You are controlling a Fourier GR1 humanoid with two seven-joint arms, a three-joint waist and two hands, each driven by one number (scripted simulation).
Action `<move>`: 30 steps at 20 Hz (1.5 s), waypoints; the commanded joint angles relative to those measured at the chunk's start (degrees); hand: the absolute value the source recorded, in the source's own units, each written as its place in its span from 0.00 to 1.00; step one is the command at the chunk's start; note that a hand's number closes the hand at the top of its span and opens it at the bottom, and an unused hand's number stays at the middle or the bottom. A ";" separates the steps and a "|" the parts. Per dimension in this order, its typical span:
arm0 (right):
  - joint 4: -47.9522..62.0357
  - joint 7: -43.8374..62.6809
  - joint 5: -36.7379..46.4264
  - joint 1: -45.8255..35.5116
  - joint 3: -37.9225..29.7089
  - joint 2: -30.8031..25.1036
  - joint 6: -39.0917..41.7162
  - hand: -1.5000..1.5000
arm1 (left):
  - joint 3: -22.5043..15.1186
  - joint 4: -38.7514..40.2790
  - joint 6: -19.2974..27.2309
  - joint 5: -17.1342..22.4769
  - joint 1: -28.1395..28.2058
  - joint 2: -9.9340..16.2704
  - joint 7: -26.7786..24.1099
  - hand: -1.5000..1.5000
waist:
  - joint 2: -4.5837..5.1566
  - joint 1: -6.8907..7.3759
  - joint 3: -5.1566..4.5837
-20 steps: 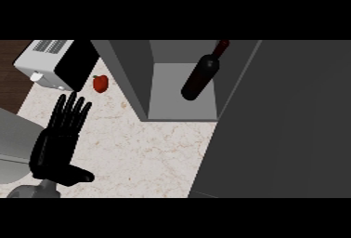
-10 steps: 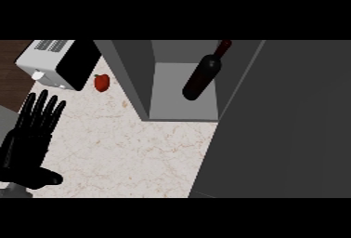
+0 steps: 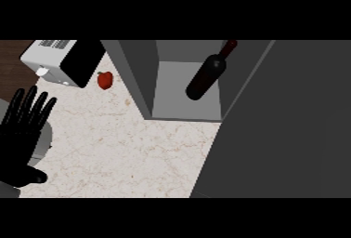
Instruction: Pick up the wine, place it into the cabinet and close the cabinet
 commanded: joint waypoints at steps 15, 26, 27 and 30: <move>9.14 21.29 -6.75 -28.47 -3.42 30.11 -1.97 1.00 | 2.21 4.78 -3.04 1.22 -4.20 1.63 1.41 0.00 | 0.27 1.65 -0.23; 41.36 30.44 -11.56 -61.50 -15.42 49.43 -7.50 1.00 | 5.50 7.14 -5.18 2.76 -3.37 3.00 2.88 0.00 | -0.27 -0.77 0.28; 46.60 27.84 -13.72 -64.25 -18.51 49.49 -6.06 1.00 | 5.64 4.83 -4.43 1.73 -1.99 3.00 1.89 0.00 | -0.17 -0.04 0.30; 50.73 23.22 -17.51 -63.60 -19.12 49.59 -5.37 1.00 | 5.21 7.01 -3.47 -1.55 -3.19 0.98 0.72 0.00 | -0.19 -1.12 0.34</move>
